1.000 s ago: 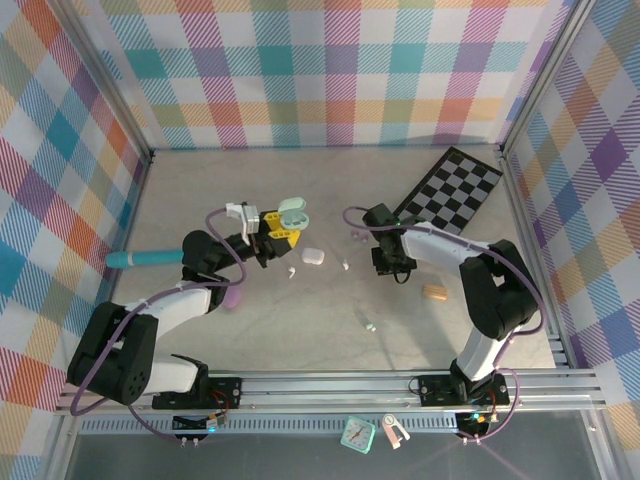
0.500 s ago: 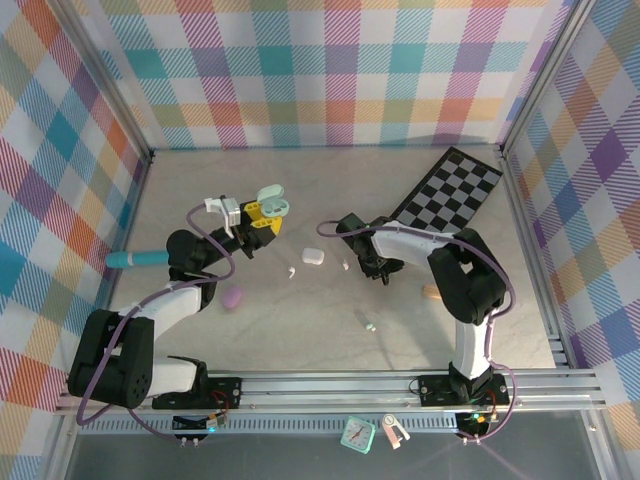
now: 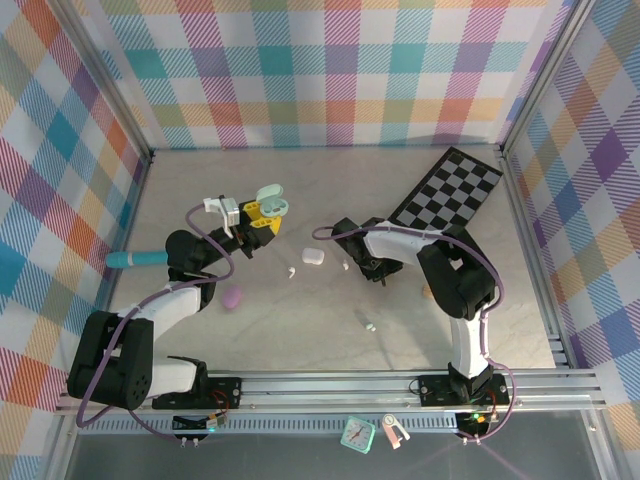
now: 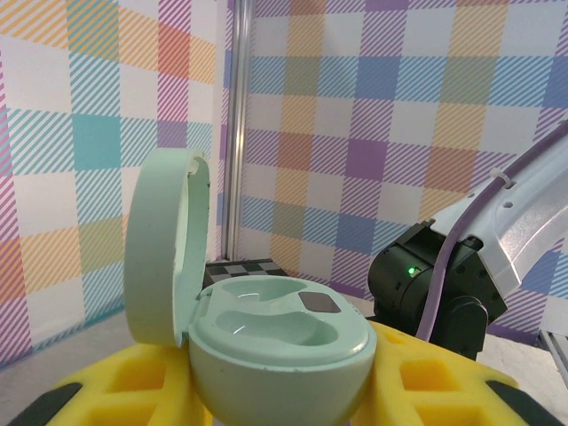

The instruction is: Insert the wireless bluetooth earbuds into the charging case

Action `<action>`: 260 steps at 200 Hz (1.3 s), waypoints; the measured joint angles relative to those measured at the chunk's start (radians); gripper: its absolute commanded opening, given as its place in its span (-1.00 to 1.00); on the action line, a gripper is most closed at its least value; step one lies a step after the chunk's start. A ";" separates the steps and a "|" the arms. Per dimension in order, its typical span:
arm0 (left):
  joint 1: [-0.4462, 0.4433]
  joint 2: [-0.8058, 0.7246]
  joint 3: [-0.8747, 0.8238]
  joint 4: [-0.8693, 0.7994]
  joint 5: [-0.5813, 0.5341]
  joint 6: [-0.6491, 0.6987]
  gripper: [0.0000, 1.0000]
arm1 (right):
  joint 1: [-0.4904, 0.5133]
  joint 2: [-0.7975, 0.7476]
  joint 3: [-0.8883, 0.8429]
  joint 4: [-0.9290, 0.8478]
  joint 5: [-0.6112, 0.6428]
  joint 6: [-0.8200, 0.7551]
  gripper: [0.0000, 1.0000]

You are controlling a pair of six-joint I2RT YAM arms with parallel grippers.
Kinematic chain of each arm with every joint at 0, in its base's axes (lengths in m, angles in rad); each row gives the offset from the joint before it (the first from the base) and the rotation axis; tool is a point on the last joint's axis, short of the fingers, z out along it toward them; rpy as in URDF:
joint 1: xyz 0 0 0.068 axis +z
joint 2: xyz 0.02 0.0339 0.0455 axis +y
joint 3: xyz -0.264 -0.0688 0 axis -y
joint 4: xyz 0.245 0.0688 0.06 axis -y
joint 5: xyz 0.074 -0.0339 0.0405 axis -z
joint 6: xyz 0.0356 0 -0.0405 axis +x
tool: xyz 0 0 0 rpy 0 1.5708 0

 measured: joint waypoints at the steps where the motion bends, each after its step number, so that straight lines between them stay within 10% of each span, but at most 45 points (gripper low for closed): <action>1: 0.000 0.000 0.000 0.000 0.000 0.000 -0.33 | 0.000 0.000 0.000 -0.001 0.000 0.000 -0.43; 193: 0.000 0.000 0.000 0.000 0.003 -0.014 -0.33 | 0.000 0.026 0.016 -0.031 0.040 -0.029 -0.60; 260: 0.000 0.000 0.000 -0.001 0.003 -0.014 -0.34 | -0.001 -0.224 0.003 -0.017 -0.126 -0.029 -0.64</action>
